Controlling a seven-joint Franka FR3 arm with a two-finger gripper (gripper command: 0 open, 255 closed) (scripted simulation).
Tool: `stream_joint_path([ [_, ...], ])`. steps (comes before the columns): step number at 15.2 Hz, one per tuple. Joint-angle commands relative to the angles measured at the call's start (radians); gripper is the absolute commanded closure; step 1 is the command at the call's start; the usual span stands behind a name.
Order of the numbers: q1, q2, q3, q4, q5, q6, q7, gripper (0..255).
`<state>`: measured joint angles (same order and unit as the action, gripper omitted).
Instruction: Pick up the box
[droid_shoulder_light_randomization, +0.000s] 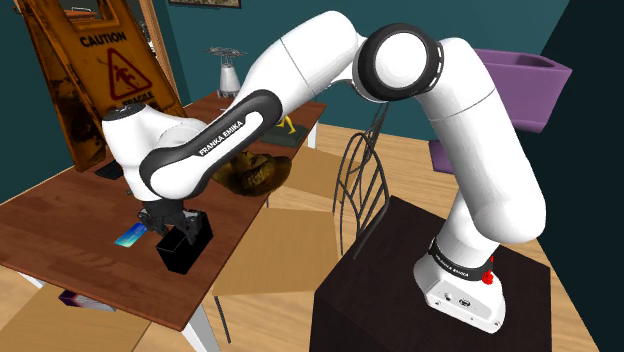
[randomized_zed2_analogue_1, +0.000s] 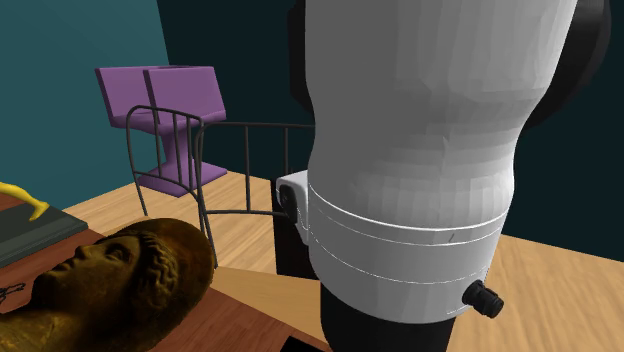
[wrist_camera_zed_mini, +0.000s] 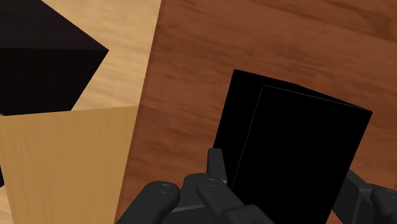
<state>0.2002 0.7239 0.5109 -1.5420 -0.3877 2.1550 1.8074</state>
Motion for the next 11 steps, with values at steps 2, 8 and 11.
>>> stream_joint_path([
  [2, -0.001, 0.000, 0.000, -0.001, 0.000, 0.001, 0.000, 255],
  [8, -0.001, -0.004, 0.002, 0.006, 0.003, -0.009, -0.003, 255],
  [11, -0.006, -0.025, 0.010, 0.013, 0.013, -0.036, -0.009, 255],
])
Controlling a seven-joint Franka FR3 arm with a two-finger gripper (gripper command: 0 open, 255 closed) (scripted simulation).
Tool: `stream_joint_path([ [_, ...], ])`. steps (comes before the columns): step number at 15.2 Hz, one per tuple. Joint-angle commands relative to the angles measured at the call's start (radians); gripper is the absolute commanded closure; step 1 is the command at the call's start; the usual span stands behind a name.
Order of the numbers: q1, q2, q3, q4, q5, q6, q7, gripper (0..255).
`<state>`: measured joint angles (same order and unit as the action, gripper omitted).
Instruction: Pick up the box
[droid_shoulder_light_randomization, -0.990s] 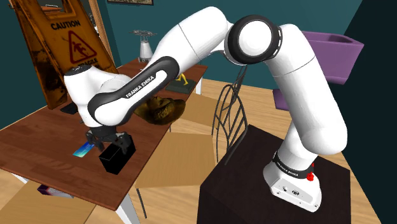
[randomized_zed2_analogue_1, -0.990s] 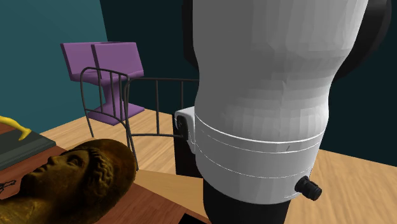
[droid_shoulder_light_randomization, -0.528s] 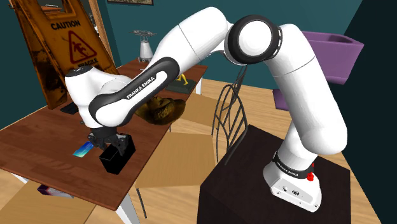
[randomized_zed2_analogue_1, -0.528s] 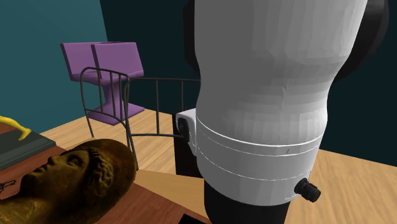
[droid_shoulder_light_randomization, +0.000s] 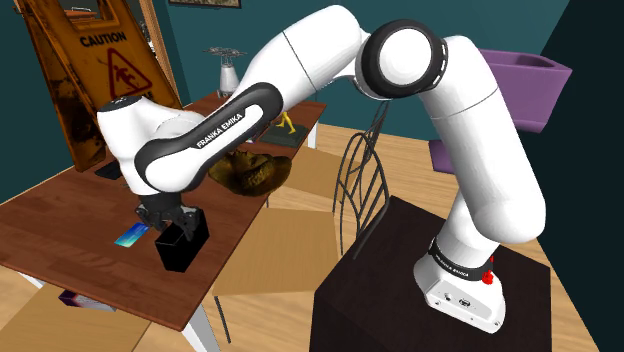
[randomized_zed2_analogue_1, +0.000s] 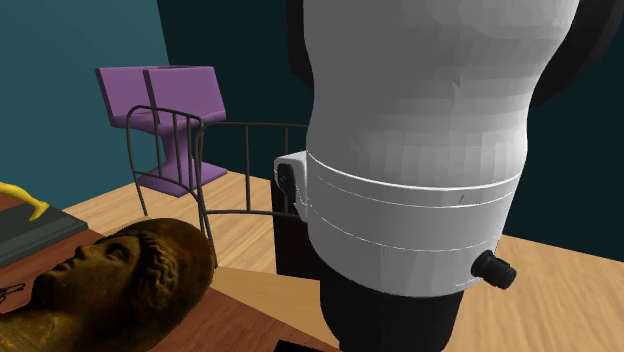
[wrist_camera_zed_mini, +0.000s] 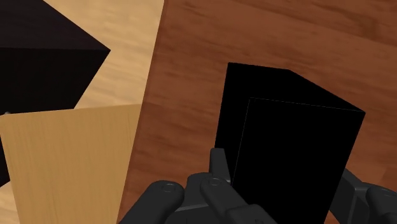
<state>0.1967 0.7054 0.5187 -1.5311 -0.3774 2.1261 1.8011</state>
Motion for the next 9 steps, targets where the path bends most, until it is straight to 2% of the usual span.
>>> stream_joint_path([
  [1, -0.004, -0.013, 0.005, 0.004, 0.007, -0.016, -0.004, 255],
  [9, -0.012, -0.063, 0.025, 0.035, 0.034, -0.093, -0.020, 255],
])
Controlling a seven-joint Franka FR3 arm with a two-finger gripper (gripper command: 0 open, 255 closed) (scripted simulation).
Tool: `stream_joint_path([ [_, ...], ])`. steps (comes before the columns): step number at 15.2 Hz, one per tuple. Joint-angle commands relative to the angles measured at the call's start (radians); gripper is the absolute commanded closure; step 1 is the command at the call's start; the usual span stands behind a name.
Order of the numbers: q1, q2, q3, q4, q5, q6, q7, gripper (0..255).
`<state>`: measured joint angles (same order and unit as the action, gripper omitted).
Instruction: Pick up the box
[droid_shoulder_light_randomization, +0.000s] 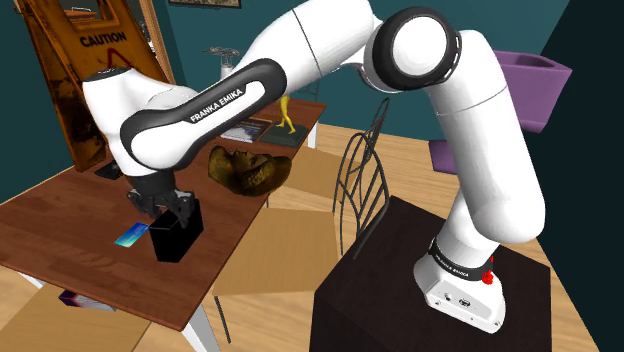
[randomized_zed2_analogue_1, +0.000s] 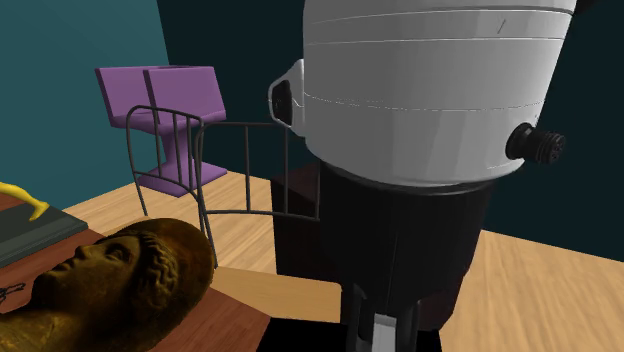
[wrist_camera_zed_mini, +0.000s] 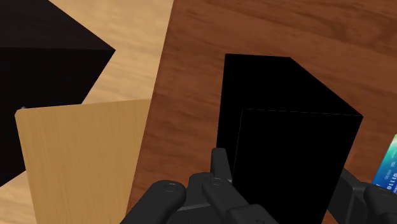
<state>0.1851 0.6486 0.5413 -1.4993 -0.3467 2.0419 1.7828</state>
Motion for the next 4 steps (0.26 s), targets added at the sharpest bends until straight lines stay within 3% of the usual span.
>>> stream_joint_path([
  [1, -0.002, -0.012, 0.005, 0.009, 0.006, -0.019, -0.003, 255],
  [4, -0.002, -0.018, 0.007, 0.015, 0.010, -0.031, -0.006, 255],
])
